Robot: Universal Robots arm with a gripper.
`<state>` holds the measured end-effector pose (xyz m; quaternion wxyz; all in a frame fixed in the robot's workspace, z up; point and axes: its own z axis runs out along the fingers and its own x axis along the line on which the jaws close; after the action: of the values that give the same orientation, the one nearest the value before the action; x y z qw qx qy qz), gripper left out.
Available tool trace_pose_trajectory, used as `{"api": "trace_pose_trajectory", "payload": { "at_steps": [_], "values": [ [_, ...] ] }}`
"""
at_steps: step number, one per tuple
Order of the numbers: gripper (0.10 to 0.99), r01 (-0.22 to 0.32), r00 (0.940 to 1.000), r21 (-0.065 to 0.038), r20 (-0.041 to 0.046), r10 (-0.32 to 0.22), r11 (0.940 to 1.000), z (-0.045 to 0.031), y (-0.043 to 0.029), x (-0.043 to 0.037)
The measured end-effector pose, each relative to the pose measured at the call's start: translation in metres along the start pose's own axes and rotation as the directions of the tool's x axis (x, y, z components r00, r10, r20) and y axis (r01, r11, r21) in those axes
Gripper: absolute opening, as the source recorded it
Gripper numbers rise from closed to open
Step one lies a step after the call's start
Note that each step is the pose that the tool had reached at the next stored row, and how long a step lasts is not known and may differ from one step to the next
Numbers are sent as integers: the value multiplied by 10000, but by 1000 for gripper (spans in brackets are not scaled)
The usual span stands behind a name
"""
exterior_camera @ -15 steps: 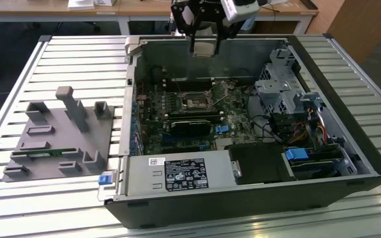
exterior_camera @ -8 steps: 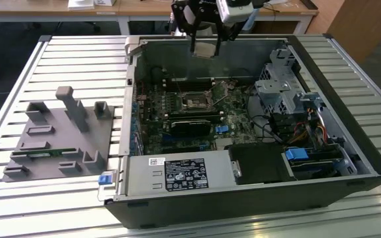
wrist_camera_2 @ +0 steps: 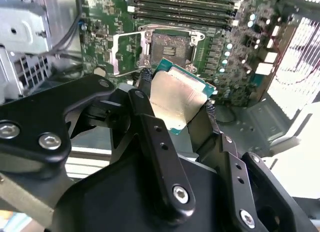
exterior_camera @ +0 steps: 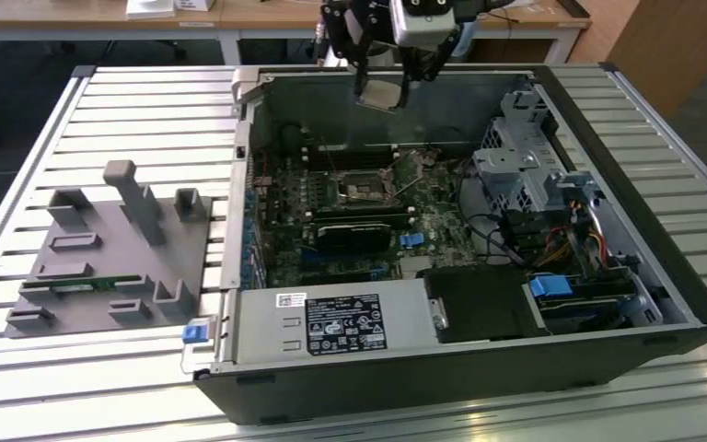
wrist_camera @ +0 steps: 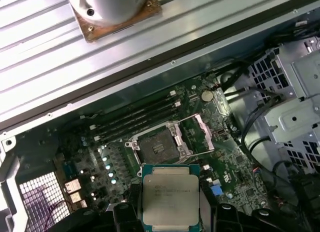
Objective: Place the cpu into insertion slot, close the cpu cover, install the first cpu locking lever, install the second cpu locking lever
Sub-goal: 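Place the cpu into insertion slot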
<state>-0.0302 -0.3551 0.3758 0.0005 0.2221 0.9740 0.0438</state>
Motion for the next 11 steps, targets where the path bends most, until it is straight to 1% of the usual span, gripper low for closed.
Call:
{"api": "trace_pose_trajectory", "payload": {
  "at_steps": [3,5,9,11],
  "values": [
    [541,-538,9985,-11,46,538,9986,8,-1,0],
    [541,-906,9959,-20,77,906,9959,13,-1,0],
    [541,-1537,9880,-39,130,1537,9881,24,-3,1],
    [541,-1836,9829,-49,155,1836,9830,31,-4,2]
  ]
}}
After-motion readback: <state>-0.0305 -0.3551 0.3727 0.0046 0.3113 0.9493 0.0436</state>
